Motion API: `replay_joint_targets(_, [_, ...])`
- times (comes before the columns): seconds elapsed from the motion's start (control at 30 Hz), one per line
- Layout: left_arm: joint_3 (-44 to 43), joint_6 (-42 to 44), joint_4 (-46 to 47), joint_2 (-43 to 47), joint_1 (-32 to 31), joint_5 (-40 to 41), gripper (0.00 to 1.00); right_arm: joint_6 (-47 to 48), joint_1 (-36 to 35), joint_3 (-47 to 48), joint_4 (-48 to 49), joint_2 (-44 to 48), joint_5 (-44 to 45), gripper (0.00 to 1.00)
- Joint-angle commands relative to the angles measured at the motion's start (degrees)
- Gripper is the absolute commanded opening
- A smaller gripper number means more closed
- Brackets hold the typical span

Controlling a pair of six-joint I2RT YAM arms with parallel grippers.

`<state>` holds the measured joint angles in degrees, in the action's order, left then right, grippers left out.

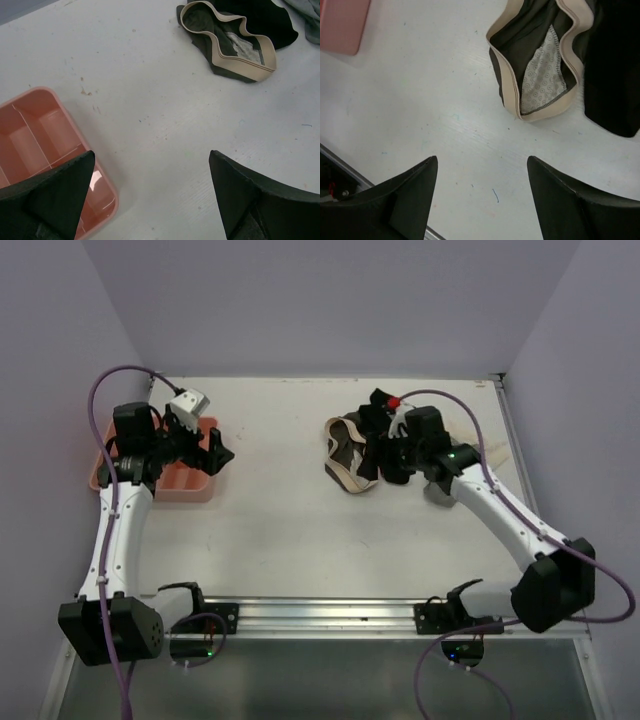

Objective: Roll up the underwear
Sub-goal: Move the underwear to the center of the board

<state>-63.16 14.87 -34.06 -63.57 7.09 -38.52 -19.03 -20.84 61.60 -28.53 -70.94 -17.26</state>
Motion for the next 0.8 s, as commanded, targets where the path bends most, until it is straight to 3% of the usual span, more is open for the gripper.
replay_joint_targets(0.0, [-2.1,3.1,-0.7,-2.3,0.0,-2.3,1.0,7.4,-9.0,6.7,-4.1,-7.4,13.2,0.76])
replay_joint_targets(0.3, [-3.1,3.5,-1.0,-4.8,0.0,-2.9,1.0,13.2,-16.3,23.4,-3.1,-33.4,24.9,0.65])
replay_joint_targets(0.57, [-3.0,4.2,-1.1,-5.0,0.0,-3.6,1.0,16.9,-16.5,31.7,-2.1,-45.1,28.8,0.65])
replay_joint_targets(0.73, [-3.0,5.1,-1.1,-5.6,0.0,-3.9,1.0,17.4,-16.6,31.4,-0.9,-48.7,25.2,0.51])
replay_joint_targets(0.77, [-3.1,5.2,-1.1,-5.6,0.0,-4.0,1.0,17.4,-16.6,30.3,-0.6,-48.9,24.1,0.43])
